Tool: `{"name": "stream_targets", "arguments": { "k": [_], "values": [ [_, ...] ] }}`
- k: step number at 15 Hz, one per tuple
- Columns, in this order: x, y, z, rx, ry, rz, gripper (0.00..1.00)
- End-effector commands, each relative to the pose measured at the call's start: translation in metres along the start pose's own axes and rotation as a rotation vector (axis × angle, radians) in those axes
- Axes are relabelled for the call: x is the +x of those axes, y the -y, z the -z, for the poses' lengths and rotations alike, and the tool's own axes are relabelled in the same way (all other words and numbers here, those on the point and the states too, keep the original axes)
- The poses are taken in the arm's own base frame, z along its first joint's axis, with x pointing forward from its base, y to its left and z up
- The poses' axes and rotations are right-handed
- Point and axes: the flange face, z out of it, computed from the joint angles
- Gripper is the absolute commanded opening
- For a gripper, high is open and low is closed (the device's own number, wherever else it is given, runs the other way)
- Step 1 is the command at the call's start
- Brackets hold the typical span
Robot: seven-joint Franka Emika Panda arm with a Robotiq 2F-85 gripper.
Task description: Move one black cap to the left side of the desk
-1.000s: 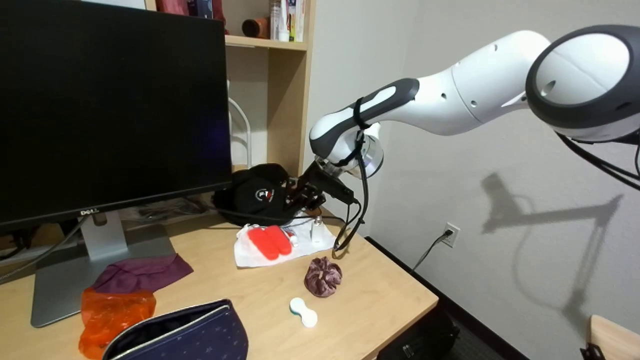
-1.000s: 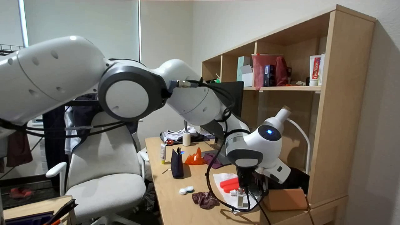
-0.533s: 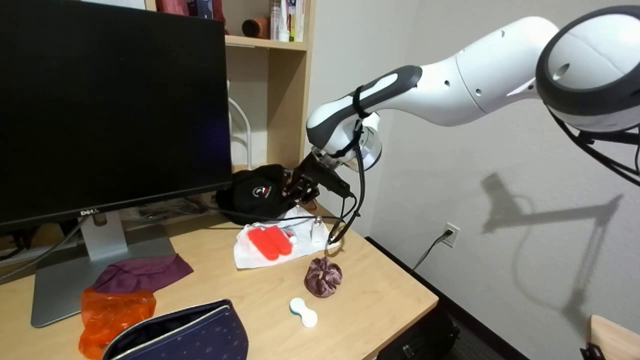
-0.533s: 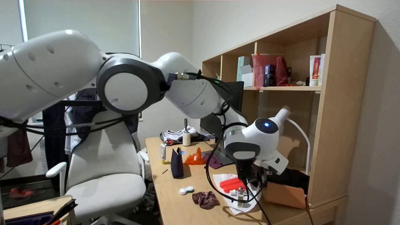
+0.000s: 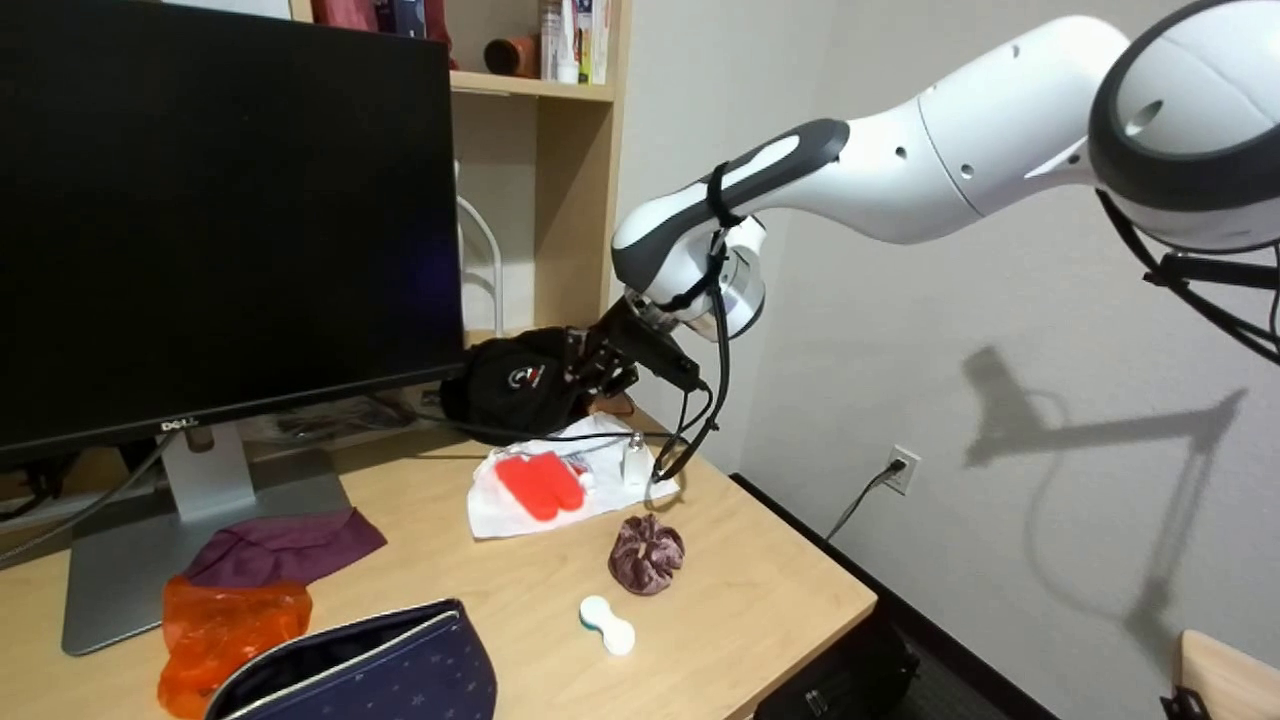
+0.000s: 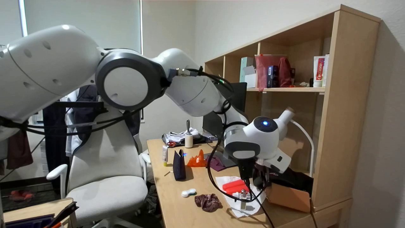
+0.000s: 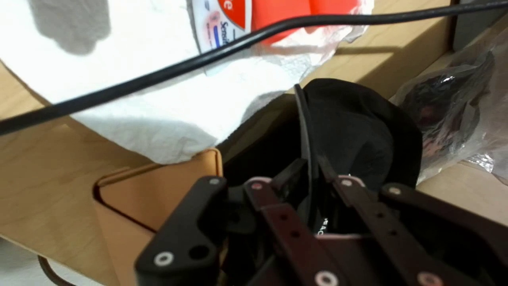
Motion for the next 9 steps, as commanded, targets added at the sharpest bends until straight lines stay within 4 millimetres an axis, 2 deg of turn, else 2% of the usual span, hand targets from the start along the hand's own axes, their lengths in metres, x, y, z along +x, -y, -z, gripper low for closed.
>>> {"name": "stream_targets", "arguments": {
  "k": [1,4,9],
  "values": [
    [-0.004,-0.007,0.017,0.008,-0.028,0.002,0.08],
    [-0.012,-0.011,0.027,0.000,-0.023,0.004,0.08],
    [-0.033,-0.011,0.061,-0.018,-0.050,0.044,0.08]
  ]
}}
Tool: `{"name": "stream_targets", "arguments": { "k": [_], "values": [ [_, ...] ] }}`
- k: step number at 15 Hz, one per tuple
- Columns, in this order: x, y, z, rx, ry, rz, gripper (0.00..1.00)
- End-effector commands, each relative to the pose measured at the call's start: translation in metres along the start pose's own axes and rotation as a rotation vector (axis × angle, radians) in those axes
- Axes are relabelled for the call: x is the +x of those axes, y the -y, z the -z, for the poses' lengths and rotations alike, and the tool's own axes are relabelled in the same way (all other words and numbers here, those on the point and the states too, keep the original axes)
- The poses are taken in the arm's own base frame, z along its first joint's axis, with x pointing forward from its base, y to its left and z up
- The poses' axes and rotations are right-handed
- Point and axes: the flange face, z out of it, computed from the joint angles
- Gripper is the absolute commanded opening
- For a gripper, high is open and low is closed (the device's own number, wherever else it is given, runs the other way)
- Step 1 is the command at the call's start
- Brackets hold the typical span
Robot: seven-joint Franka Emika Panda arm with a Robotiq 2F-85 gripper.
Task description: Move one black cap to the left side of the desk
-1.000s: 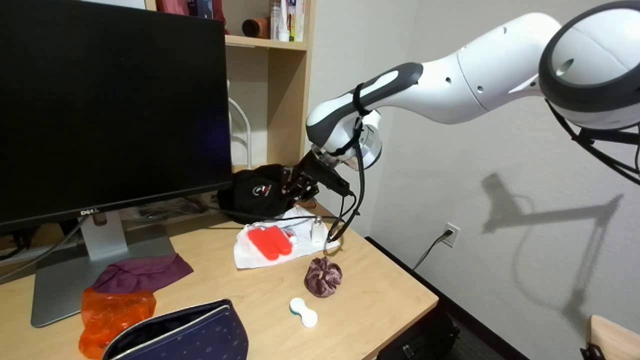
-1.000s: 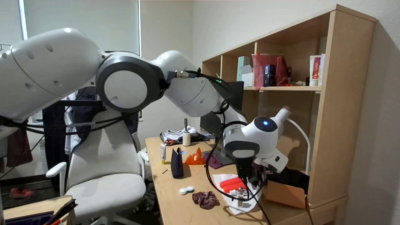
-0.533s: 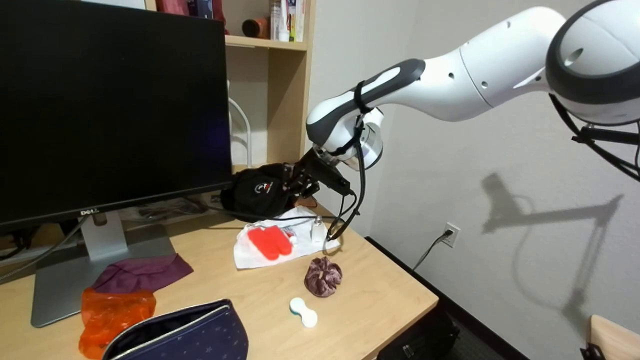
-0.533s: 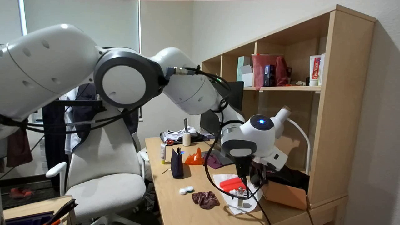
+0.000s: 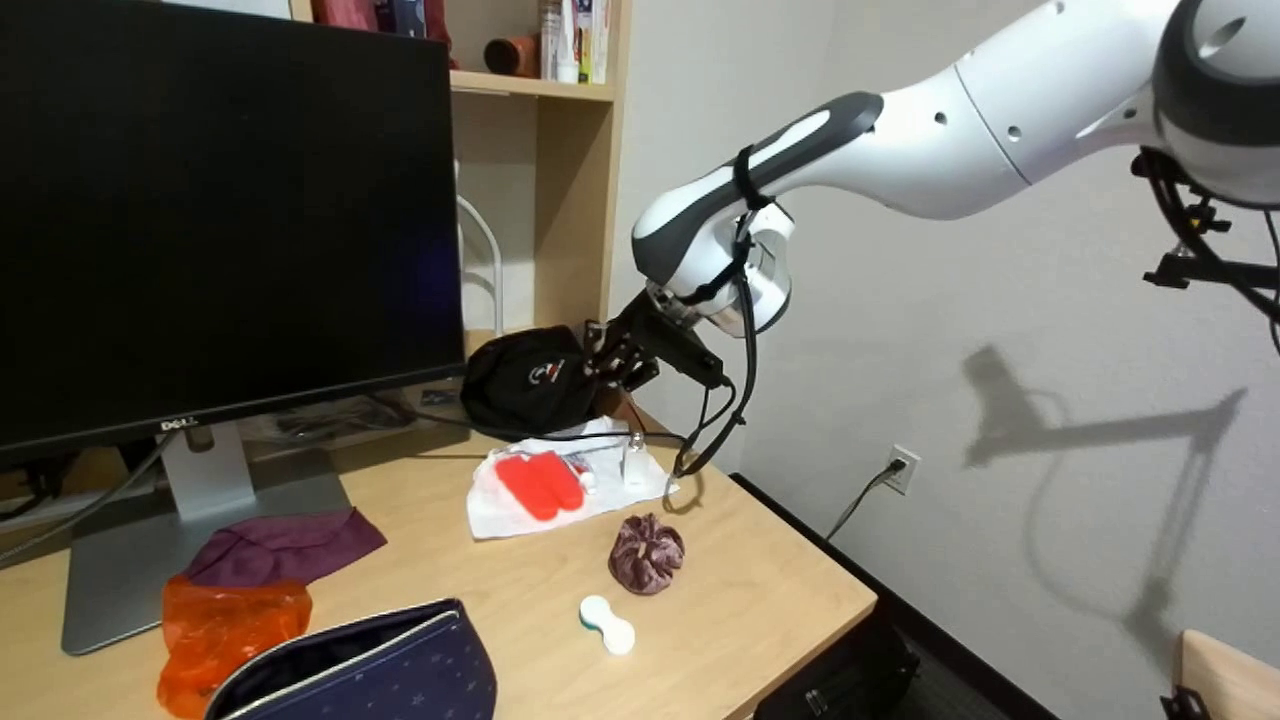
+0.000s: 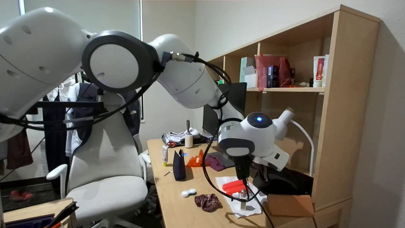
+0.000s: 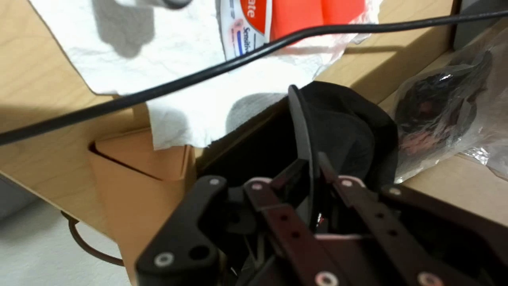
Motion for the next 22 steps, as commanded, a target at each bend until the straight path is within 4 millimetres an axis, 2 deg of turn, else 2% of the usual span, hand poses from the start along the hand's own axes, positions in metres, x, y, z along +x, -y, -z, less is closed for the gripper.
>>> {"name": "stream_targets", "arguments": {
  "k": [1,5,9,13,17,19,22],
  "values": [
    [-0.022,-0.001,0.040,-0.010,-0.015,0.036,0.08],
    [-0.034,0.014,0.078,-0.031,-0.027,0.120,0.08],
    [-0.039,0.047,0.112,-0.044,-0.037,0.271,0.08],
    [-0.047,0.074,0.149,-0.043,-0.053,0.323,0.08],
    [-0.082,0.090,0.196,-0.081,-0.076,0.360,0.08],
    [-0.106,0.094,0.220,-0.110,-0.101,0.389,0.08],
    [-0.145,0.102,0.244,-0.132,-0.068,0.438,0.08]
  ]
}}
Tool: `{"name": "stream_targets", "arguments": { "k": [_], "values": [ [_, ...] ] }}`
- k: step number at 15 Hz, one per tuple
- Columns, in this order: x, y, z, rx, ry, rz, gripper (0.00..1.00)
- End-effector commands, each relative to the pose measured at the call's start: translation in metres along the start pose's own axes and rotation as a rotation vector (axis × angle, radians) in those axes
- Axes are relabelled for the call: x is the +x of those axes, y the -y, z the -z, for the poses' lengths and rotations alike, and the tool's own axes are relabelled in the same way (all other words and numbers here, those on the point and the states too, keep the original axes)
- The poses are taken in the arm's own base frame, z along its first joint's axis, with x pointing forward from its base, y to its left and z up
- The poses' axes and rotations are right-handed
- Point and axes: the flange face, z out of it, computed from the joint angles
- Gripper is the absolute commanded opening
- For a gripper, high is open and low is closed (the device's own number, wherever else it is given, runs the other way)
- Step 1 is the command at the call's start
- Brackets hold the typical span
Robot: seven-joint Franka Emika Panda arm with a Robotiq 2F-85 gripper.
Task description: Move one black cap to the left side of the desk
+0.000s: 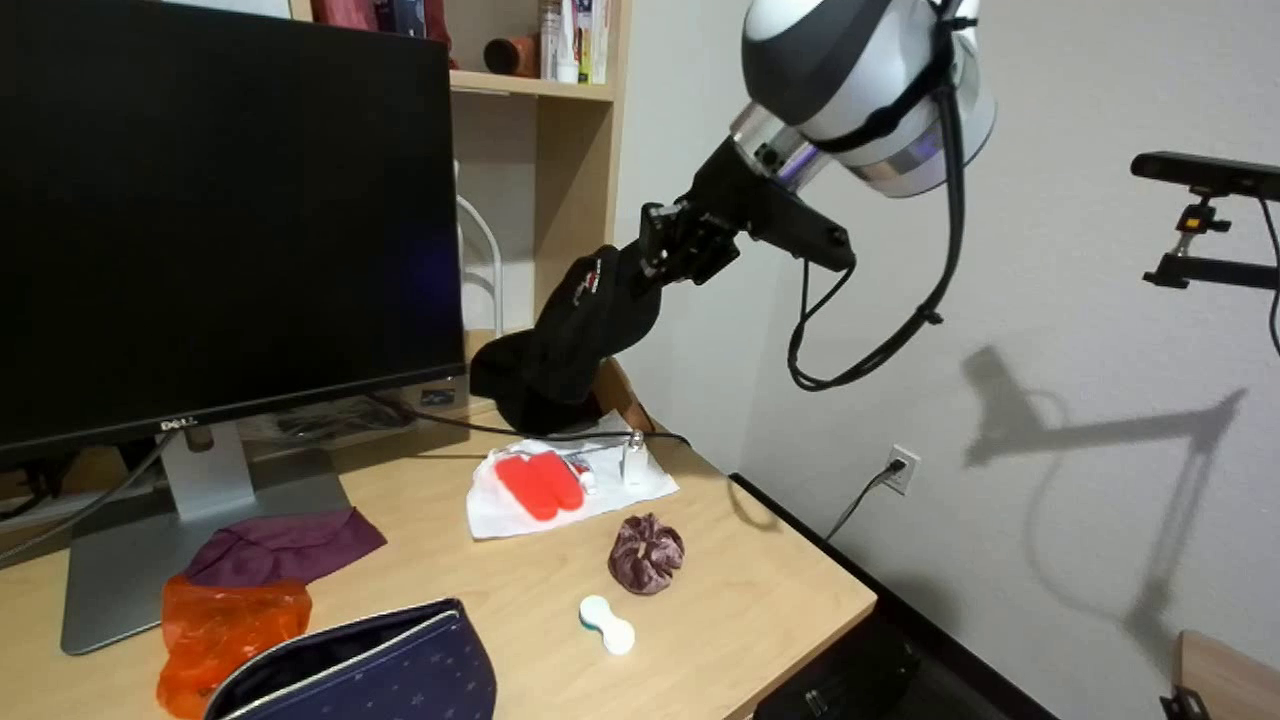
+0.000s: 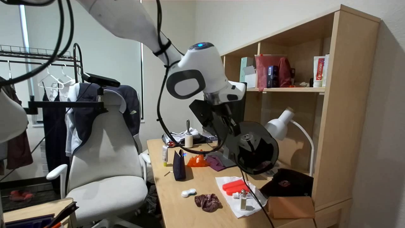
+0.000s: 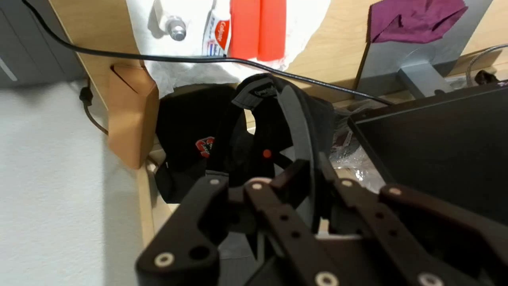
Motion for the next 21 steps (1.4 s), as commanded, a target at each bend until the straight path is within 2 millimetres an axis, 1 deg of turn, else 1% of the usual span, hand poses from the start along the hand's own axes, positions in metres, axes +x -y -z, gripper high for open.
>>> {"name": "stream_targets", "arguments": {
  "k": [1,5,7,8,9,11,14,15,17,19,21],
  "values": [
    [-0.051,0.021,0.044,-0.017,0.065,0.076,0.08],
    [-0.106,0.043,0.069,-0.006,0.262,0.165,0.08],
    [-0.130,0.053,0.080,-0.041,0.307,0.219,0.08],
    [-0.108,0.048,0.063,-0.015,0.288,0.190,0.08],
    [-0.115,0.052,0.068,-0.017,0.293,0.198,0.08],
    [-0.115,0.052,0.069,-0.005,0.293,0.195,0.08],
    [-0.113,0.046,0.065,-0.008,0.300,0.180,0.08],
    [-0.109,0.041,0.057,-0.046,0.343,0.167,0.08],
    [-0.106,0.051,0.055,-0.091,0.376,0.205,0.08],
    [-0.102,0.074,0.057,-0.131,0.420,0.279,0.08],
    [-0.100,0.104,0.060,-0.152,0.468,0.358,0.08]
  ]
}}
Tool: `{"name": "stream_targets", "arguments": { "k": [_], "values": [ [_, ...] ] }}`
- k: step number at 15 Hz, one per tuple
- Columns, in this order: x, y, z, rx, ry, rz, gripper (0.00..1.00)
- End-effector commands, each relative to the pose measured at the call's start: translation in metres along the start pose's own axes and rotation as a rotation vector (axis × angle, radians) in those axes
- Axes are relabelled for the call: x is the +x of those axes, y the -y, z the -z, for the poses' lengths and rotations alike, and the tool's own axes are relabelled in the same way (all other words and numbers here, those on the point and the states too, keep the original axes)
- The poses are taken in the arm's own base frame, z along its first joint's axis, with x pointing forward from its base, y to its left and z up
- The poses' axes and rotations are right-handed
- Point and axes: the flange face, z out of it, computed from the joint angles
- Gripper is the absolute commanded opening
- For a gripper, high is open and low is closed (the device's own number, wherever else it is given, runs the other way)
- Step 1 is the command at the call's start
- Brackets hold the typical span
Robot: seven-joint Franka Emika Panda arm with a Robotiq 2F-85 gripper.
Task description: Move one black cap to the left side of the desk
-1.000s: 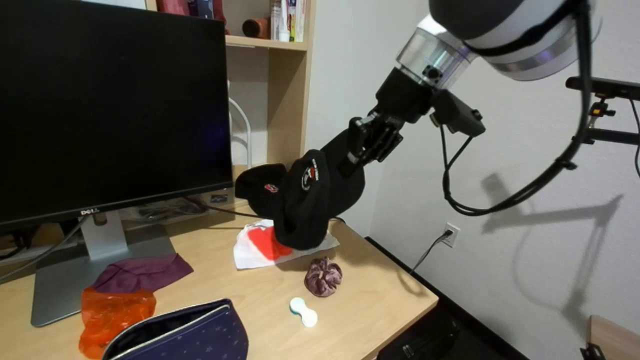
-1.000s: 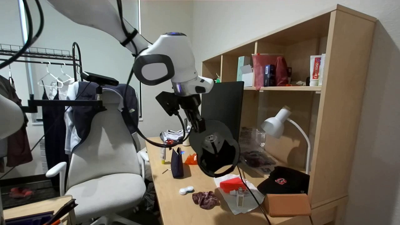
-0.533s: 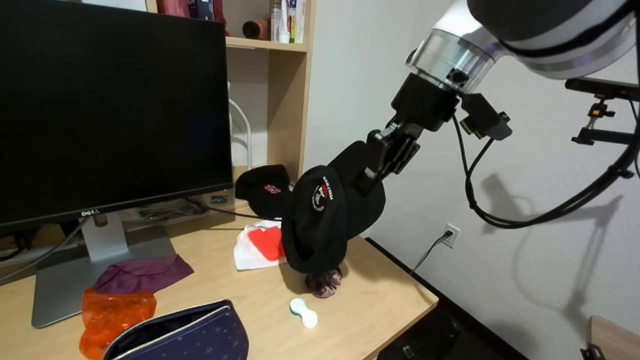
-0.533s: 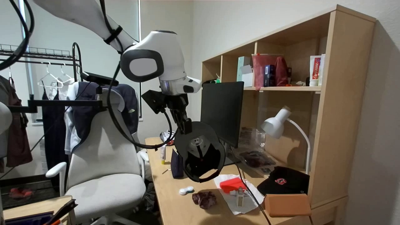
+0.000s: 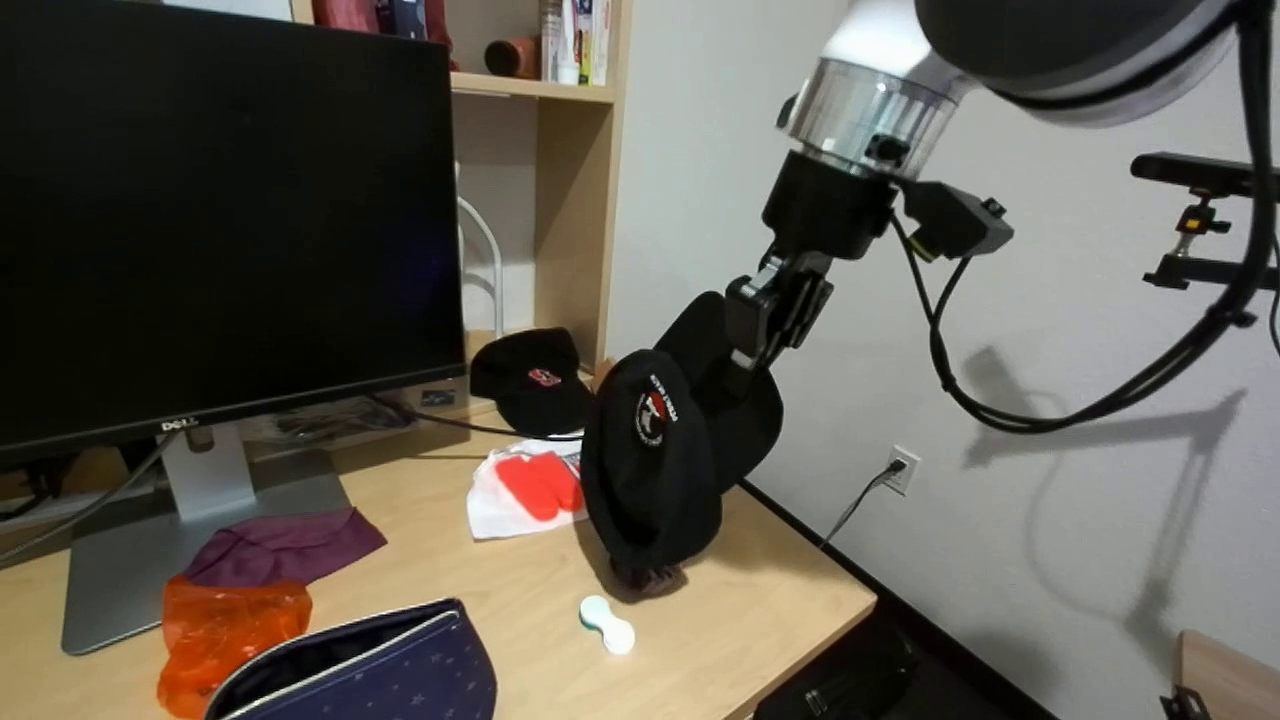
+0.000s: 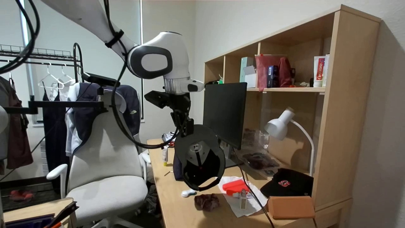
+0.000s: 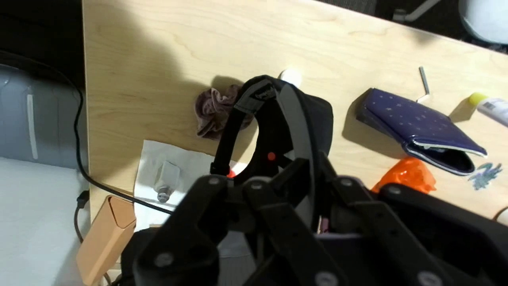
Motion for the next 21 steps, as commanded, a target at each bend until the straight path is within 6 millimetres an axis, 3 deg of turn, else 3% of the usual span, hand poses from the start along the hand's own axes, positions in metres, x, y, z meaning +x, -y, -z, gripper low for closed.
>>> {"name": "stream_targets", "arguments": {
  "k": [1,6,14,17,21],
  "values": [
    [0.018,0.046,0.019,-0.042,0.079,0.109,0.08],
    [0.006,0.106,0.032,-0.034,0.179,0.292,0.08],
    [-0.025,0.186,0.001,0.003,0.264,0.581,0.08],
    [-0.030,0.210,-0.001,0.042,0.260,0.689,0.08],
    [-0.015,0.241,0.006,0.070,0.201,0.772,0.08]
  ]
}}
